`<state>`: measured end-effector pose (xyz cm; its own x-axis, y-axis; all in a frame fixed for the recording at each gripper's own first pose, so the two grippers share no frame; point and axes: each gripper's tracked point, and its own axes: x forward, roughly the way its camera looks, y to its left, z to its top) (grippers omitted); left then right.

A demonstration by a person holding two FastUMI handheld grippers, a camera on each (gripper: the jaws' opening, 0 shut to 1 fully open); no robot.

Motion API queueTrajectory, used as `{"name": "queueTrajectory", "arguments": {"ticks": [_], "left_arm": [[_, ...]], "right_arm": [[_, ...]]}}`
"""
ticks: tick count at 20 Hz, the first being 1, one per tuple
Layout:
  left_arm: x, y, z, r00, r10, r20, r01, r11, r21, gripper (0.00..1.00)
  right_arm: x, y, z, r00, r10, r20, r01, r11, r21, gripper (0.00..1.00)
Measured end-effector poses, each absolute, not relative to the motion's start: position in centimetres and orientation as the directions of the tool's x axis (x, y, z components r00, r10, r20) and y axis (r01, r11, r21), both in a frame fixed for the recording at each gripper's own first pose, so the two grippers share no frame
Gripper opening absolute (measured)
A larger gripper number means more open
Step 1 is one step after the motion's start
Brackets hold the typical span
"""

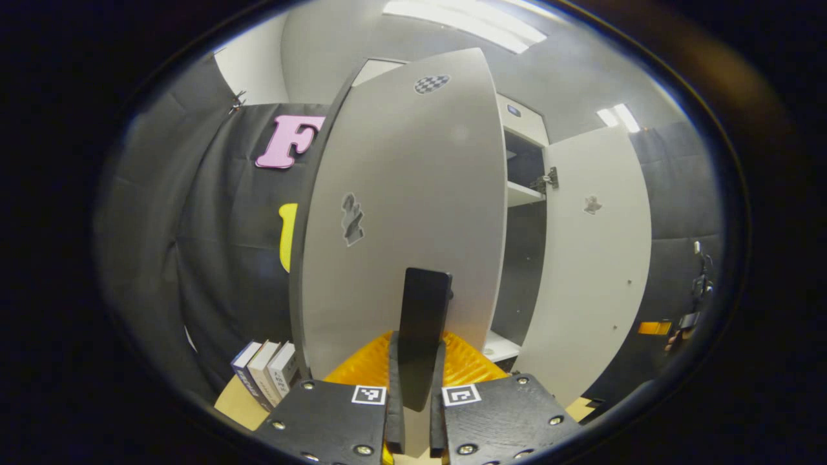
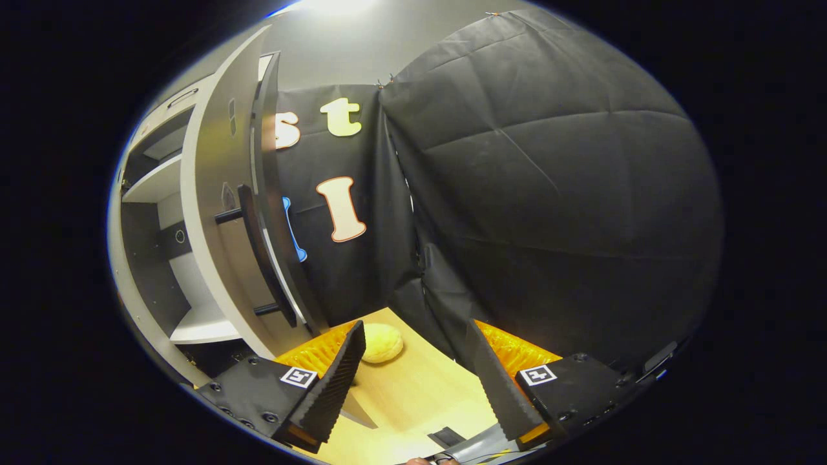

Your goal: Open the right door of the double-door shoe cabinet with the right hand, and open the left door with the left hand.

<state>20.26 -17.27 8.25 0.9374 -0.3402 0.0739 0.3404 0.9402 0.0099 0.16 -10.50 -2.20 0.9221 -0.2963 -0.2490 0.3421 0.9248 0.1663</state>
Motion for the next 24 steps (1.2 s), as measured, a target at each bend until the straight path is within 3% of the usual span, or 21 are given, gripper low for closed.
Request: {"name": "queueTrajectory", "arguments": {"ticks": [3,4,5,6,9,10,11,19,20,21,24], "left_arm": [[19.8,-16.3,8.5,0.938,-0.338,0.076,0.338,0.941,0.024,0.17],[19.7,-16.2,8.5,0.939,-0.334,0.08,0.334,0.942,0.022,0.16],[19.5,-15.8,8.6,0.941,-0.329,0.084,0.329,0.944,0.017,0.17],[19.4,-15.2,8.6,0.942,-0.324,0.086,0.324,0.946,0.014,0.16],[19.0,-14.1,8.6,0.945,-0.314,0.09,0.313,0.949,0.019,0.16],[19.0,-13.7,8.6,0.947,-0.31,0.086,0.309,0.951,0.02,0.16],[18.9,-13.2,8.6,0.95,-0.301,0.079,0.3,0.954,0.023,0.16],[18.9,-7.5,9.1,0.977,-0.198,0.075,0.192,0.978,0.088,0.15],[19.5,-6.1,8.9,0.985,-0.155,0.079,0.147,0.984,0.098,0.15],[21.1,-4.0,9.3,0.992,-0.081,0.094,0.07,0.991,0.111,0.0],[19.6,-3.2,9.0,0.982,-0.163,0.093,0.168,0.985,-0.049,0.02]], "right_arm": [[-0.5,-10.1,-2.7,0.922,-0.29,-0.255,0.333,0.932,0.144,0.93],[-0.8,-10.0,-3.1,0.921,-0.289,-0.26,0.331,0.934,0.132,0.98],[-1.1,-9.9,-3.4,0.92,-0.286,-0.266,0.327,0.937,0.123,0.92],[-1.3,-9.6,-3.5,0.921,-0.282,-0.269,0.323,0.939,0.119,0.98],[-1.6,-9.0,-3.6,0.923,-0.273,-0.271,0.315,0.941,0.125,0.98],[-1.8,-8.8,-3.8,0.924,-0.269,-0.273,0.312,0.942,0.126,0.92],[-1.9,-8.7,-3.8,0.924,-0.266,-0.274,0.308,0.943,0.125,0.98],[-1.7,-7.9,-3.6,0.924,-0.251,-0.289,0.287,0.954,0.089,0.98],[-1.7,-7.8,-3.3,0.925,-0.25,-0.285,0.283,0.956,0.08,0.92],[-1.6,-7.8,-2.8,0.927,-0.253,-0.276,0.283,0.956,0.072,0.92],[-1.4,-7.4,-2.3,0.931,-0.251,-0.265,0.277,0.958,0.069,0.92]]}}
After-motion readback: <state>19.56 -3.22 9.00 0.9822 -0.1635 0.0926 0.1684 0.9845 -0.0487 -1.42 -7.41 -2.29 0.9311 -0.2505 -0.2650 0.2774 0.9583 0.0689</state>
